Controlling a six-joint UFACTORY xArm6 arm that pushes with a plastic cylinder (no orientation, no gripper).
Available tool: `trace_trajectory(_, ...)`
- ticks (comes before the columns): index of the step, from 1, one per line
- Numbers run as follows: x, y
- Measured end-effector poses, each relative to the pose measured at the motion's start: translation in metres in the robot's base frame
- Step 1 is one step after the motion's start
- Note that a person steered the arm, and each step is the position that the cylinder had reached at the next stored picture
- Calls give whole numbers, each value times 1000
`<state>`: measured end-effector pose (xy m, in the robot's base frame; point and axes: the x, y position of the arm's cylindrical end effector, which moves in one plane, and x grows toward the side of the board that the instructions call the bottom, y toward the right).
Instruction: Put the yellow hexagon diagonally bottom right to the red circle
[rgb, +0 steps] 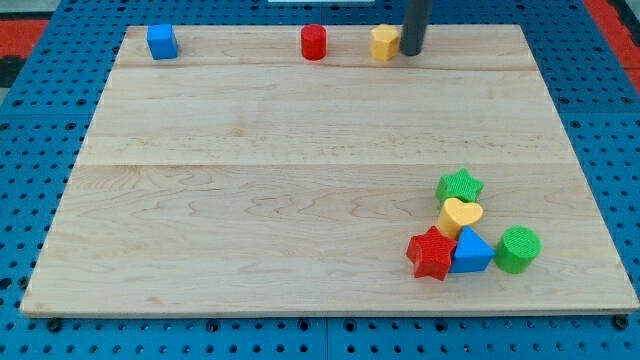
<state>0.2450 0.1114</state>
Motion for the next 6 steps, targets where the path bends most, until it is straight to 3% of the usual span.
trace_trajectory(1, -52, 27)
trace_trajectory(2, -48, -38)
trace_trajectory(3, -4, -68)
trace_trajectory(4, 13, -59)
trace_trajectory(5, 67, -17)
trace_trajectory(6, 55, 1)
